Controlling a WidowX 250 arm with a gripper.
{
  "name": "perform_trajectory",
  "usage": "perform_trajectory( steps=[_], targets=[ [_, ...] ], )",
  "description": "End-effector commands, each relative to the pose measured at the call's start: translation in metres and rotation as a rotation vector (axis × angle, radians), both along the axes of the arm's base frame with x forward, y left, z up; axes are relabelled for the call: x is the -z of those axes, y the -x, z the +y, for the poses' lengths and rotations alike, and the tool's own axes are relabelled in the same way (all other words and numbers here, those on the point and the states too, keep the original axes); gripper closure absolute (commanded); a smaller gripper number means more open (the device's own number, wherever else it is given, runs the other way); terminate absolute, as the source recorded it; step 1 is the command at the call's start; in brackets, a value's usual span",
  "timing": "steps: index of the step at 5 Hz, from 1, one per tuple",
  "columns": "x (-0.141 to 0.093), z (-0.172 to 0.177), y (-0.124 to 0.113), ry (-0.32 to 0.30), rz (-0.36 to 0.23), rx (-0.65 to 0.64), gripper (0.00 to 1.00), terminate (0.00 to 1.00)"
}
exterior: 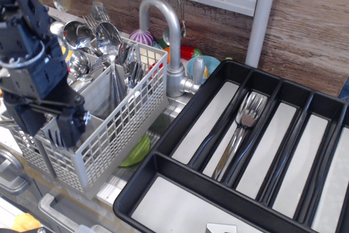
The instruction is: Put fork from basket to tray
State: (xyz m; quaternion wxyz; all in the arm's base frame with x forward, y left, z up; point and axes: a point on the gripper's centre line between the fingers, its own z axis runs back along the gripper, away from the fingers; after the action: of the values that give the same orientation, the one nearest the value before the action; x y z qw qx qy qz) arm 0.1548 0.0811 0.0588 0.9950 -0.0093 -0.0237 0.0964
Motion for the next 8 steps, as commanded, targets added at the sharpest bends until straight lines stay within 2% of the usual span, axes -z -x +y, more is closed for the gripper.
perform_trajectory(
  steps=[1,2,3,5,6,7,8],
  targets=[
    [0.008,0.000,0.001,0.003,-0.051,-0.051,1.00,0.00],
    [0.000,-0.003,0.003,0.000,-0.044,-0.051,1.00,0.00],
    [-0.021,-0.008,0.007,-0.029,-0.030,-0.047,1.00,0.00],
    [-0.101,-0.022,0.010,-0.131,0.092,-0.077,1.00,0.00],
    [-0.136,-0.037,0.015,-0.145,0.177,-0.096,1.00,0.00],
    [-0.164,-0.054,0.019,-0.148,0.253,-0.100,1.00,0.00],
    [-0.173,-0.070,0.012,-0.064,0.276,-0.116,1.00,0.00]
  ],
)
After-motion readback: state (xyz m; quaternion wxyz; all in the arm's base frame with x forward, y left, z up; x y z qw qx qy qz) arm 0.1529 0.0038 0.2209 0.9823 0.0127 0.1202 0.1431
